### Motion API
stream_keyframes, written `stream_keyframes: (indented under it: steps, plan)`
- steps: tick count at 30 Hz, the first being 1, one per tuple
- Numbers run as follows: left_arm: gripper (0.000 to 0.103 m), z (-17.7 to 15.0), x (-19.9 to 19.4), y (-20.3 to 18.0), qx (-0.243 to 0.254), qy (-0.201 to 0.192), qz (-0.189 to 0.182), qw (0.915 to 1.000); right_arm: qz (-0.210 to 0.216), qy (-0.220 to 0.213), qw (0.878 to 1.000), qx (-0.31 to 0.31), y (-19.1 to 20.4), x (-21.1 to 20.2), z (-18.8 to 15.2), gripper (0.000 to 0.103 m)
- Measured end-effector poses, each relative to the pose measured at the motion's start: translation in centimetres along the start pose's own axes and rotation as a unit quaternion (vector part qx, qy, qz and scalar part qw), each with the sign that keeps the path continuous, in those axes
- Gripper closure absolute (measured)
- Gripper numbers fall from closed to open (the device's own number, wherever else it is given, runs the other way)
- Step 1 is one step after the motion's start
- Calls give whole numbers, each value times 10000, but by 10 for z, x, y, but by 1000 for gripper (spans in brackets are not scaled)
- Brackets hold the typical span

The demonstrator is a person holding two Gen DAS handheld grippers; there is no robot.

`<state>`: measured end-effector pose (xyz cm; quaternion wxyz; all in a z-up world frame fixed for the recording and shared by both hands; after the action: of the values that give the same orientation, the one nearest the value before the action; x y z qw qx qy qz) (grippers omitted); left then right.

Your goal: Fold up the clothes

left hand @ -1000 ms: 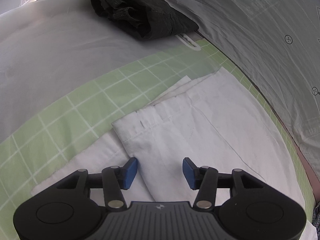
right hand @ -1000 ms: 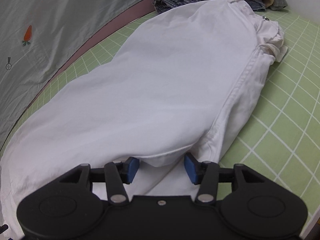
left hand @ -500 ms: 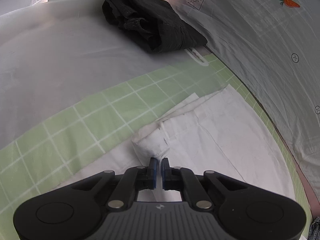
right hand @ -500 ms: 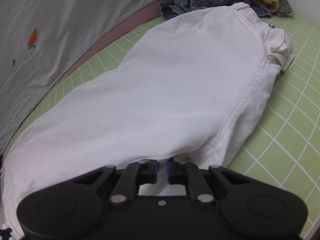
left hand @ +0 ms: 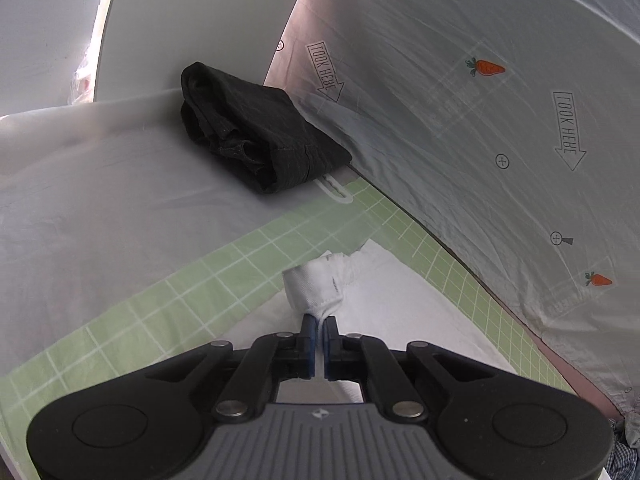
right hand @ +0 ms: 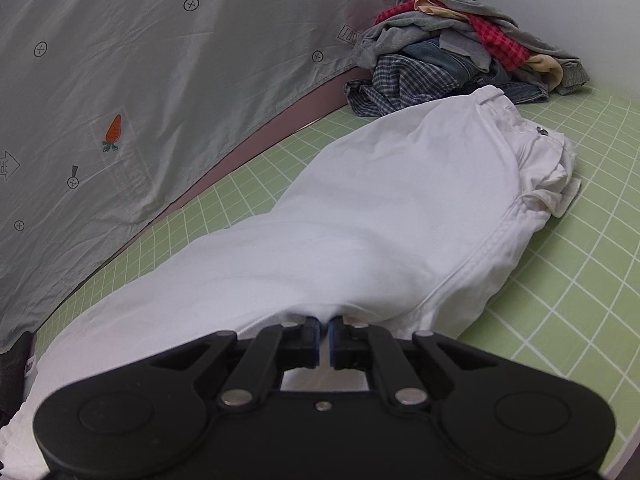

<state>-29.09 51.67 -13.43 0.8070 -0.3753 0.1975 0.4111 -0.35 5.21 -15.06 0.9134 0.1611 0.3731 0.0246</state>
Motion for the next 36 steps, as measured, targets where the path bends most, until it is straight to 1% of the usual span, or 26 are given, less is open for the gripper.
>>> stream_keyframes:
  steps: [3,5,9,10,12,13,16,17,18,19,20,21,22,23,26,28,30,32,35,36]
  plan:
    - [99,-22,-5,22,-75,179,227,9996,53,-66,10000,14,-10,-15,4,101]
    - [99,-37,-9,37,-125,298,379,9988,104,-15,9999,44,-18,-20,2,101]
    - [98,-67,-15,66,-232,551,679,9959,87,332,9994,10,-29,-9,-18,101]
    - [97,-75,-10,75,-271,680,748,9945,66,433,9990,-48,-31,-5,-25,101]
    - [95,-83,-4,82,-162,821,901,9924,-22,578,9982,-143,-35,0,-33,101]
    - [92,-84,-4,83,-102,839,947,9919,-66,650,9977,-191,-36,2,-38,101]
    - [91,-84,-11,82,-86,858,962,9916,-144,798,9962,-325,-40,4,-46,98]
    - [87,-85,-12,83,-105,883,961,9914,-143,813,9959,-365,-40,2,-47,94]
    - [80,-86,-14,83,-129,910,965,9911,-143,825,9957,-403,-40,0,-47,89]
    - [76,-88,-15,84,-170,941,990,9905,-151,824,9956,-427,-40,-2,-47,88]
    - [70,-90,-15,85,-208,969,1005,9900,-168,820,9956,-423,-41,-4,-46,83]
    - [68,-90,-14,85,-232,981,979,9901,-174,813,9958,-372,-42,-6,-45,78]
    - [68,-91,-14,85,-256,994,953,9901,-162,818,9961,-296,-44,-7,-44,74]
    - [66,-91,-13,85,-280,1006,927,9902,-136,827,9963,-207,-45,-8,-44,68]
    - [57,-93,-10,85,-352,1043,848,9903,-35,851,9964,27,-48,-7,-44,57]
    - [56,-92,-7,85,-411,1055,816,9902,-36,912,9957,126,-50,-5,-46,54]
    - [56,-89,-3,85,-475,1062,808,9899,-46,952,9952,198,-50,-3,-47,53]
    - [55,-87,2,86,-516,1091,887,9887,-56,986,9948,260,-50,-2,-48,53]
    - [54,-84,9,87,-518,1093,941,9882,-67,947,9953,185,-45,-4,-47,52]
    - [53,-83,10,87,-501,1086,935,9884,-76,926,9956,155,-43,-4,-46,50]
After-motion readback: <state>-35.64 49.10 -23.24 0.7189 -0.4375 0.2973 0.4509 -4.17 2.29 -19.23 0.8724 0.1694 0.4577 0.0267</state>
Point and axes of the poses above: each gripper's, at about its wrist camera, not at the fingertips, and x roughly the way its jaws point, y to its left, z to its top, the point moved 7 cm from there along x, roughly the way its jaws point, and after that the axes turned 2 degrees about -z, right-handed, at the moved point
